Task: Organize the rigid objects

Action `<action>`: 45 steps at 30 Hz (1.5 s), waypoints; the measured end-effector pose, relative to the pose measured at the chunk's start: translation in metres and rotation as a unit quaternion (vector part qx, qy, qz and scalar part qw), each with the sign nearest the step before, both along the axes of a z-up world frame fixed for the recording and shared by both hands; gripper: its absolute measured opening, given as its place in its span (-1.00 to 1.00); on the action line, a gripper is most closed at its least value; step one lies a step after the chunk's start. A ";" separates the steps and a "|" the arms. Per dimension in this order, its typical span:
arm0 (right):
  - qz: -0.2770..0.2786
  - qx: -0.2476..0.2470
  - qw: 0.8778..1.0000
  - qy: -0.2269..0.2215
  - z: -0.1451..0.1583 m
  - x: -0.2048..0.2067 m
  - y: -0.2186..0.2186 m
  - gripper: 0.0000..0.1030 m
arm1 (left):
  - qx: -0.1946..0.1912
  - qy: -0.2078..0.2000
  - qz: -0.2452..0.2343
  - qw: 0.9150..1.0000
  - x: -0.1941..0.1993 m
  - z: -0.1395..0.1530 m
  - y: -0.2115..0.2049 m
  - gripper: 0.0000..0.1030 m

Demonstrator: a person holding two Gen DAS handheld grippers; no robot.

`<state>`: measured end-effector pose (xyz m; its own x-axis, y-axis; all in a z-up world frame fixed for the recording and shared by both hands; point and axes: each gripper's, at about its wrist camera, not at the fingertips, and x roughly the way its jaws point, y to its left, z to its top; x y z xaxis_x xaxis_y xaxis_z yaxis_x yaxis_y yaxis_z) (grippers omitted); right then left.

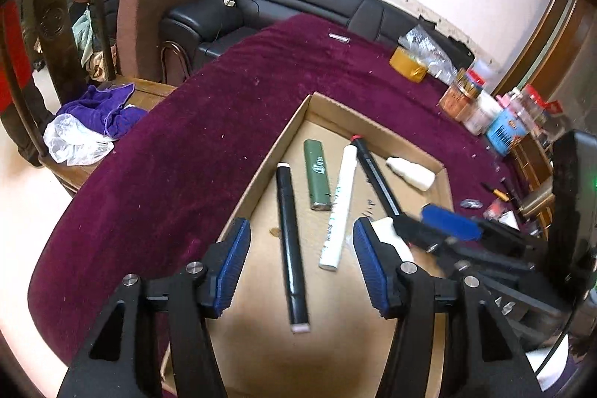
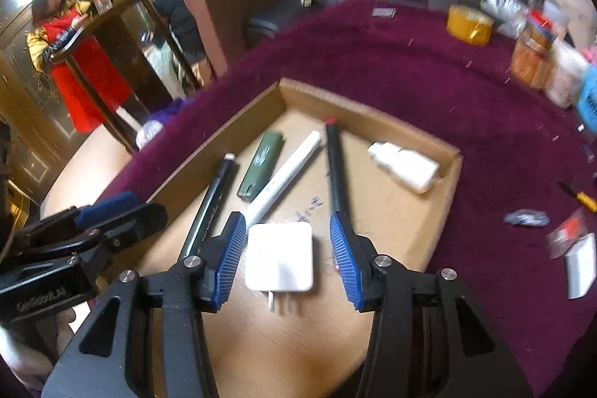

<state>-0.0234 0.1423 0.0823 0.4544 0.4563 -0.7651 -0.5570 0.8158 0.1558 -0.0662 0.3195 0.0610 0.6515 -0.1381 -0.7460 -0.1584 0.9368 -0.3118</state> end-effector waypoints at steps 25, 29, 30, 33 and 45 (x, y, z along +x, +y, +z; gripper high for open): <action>-0.276 0.015 0.961 0.005 0.013 0.028 -0.322 -0.01 | -0.111 0.018 -0.195 0.974 -0.059 -0.001 -0.218 0.23; -0.273 0.053 0.960 0.038 -0.004 0.064 -0.313 -0.01 | -0.106 0.017 -0.181 0.978 -0.065 0.001 -0.213 0.23; -0.280 0.059 0.957 0.045 -0.009 0.072 -0.314 -0.01 | -0.106 0.017 -0.177 0.978 -0.066 0.002 -0.210 0.23; -0.292 0.062 0.952 0.066 -0.024 0.096 -0.309 -0.01 | -0.102 0.016 -0.167 0.981 -0.069 0.003 -0.203 0.23; -0.066 0.018 0.994 0.090 -0.032 0.018 -0.205 0.06 | -0.098 0.029 -0.170 0.980 -0.062 -0.011 -0.207 0.23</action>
